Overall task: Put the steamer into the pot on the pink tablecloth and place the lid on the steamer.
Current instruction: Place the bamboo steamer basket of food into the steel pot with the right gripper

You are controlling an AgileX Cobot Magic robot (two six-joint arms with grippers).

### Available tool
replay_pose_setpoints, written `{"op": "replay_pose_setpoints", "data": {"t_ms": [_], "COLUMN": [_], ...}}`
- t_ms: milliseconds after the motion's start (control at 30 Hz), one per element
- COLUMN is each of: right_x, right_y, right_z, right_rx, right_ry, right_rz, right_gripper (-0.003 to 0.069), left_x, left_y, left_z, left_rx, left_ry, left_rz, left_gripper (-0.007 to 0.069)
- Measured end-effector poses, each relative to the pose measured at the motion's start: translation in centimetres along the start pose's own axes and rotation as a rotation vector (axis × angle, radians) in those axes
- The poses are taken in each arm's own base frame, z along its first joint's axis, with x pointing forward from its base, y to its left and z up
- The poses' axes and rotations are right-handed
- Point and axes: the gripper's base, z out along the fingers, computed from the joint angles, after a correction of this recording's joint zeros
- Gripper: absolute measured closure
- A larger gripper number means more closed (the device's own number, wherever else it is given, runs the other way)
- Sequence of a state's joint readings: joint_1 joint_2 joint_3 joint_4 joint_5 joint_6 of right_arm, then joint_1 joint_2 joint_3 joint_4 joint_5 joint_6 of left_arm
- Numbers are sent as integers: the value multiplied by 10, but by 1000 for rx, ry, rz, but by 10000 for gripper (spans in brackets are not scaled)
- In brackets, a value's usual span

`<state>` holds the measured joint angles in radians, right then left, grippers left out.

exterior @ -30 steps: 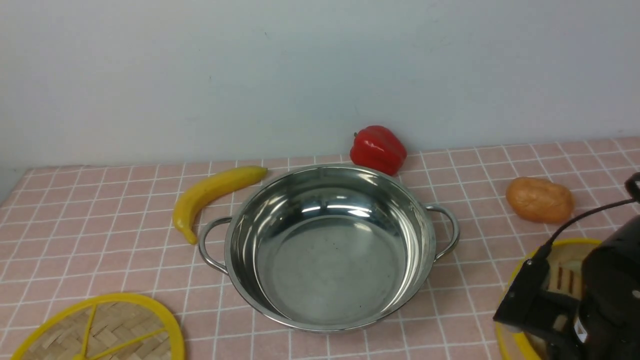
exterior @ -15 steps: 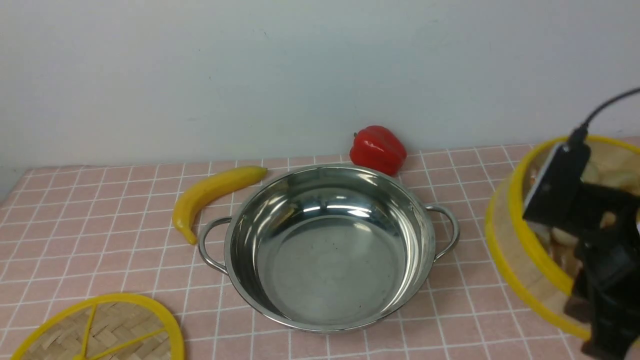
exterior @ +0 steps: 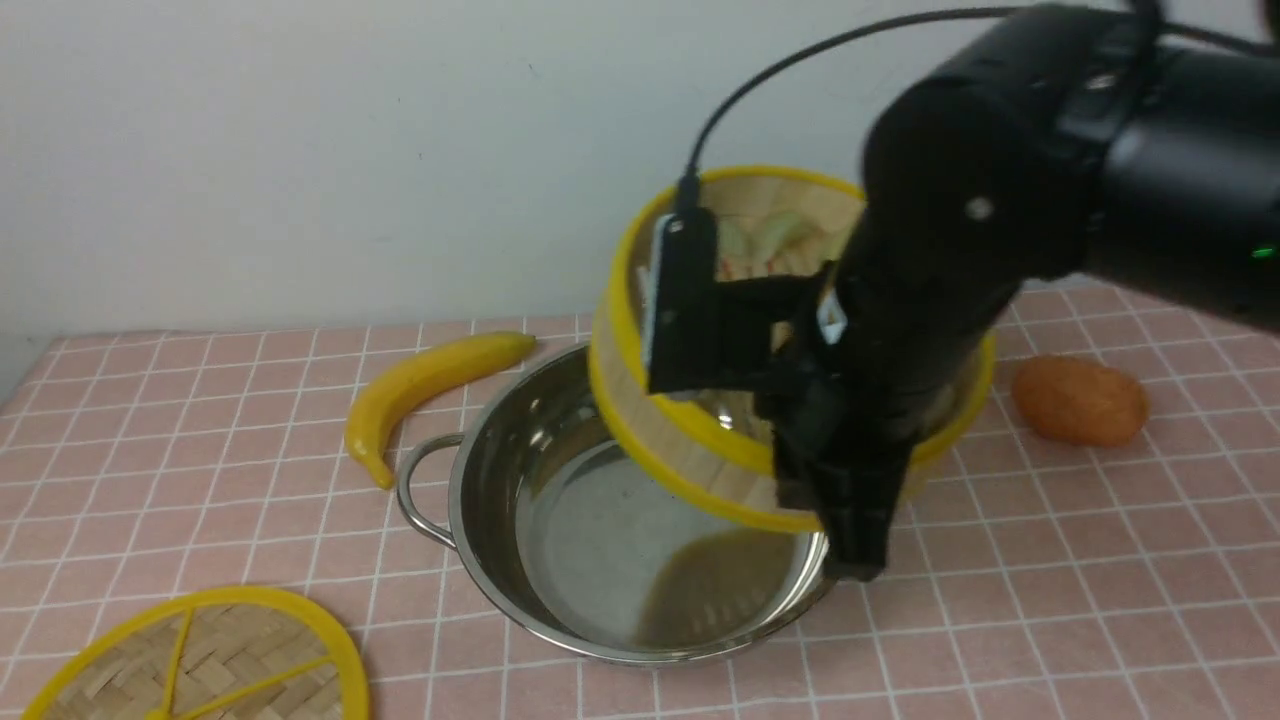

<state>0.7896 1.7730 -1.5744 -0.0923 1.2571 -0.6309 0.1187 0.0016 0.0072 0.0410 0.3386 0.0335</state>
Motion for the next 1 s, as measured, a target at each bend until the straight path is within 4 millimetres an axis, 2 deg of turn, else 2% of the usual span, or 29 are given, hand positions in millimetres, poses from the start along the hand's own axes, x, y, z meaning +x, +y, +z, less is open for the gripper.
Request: {"op": "replay_pose_setpoints", "data": {"t_ms": [33,67,133,233,267,333,433,667,1000], "right_x": [-6,-20,-33,-43,-44,-47,-48,-52,-53], "right_y": [1,2,3,3,4,5,9,16,18], "right_z": [1,13,28,47,48,65,79,87,101], "right_rx": [12,33,53,51,50,21,-22,-86,-109], "right_ry": [3,28,60,88,90,110,125,107,125], "right_rz": [-21,-73,-120,-147,-149,-150,-141,-70,-61], "right_gripper": [591,591,591,591,591,591,591,591,591], "left_x": [0,0,0,0,0,0,0,0,0], "left_y": [0,0,0,0,0,0,0,0,0], "left_z": [0,0,0,0,0,0,0,0,0], "left_rx": [0,0,0,0,0,0,0,0,0], "left_ry": [0,0,0,0,0,0,0,0,0], "left_rz": [0,0,0,0,0,0,0,0,0], "left_gripper": [382,382,382,382,382,382,382,382,382]}}
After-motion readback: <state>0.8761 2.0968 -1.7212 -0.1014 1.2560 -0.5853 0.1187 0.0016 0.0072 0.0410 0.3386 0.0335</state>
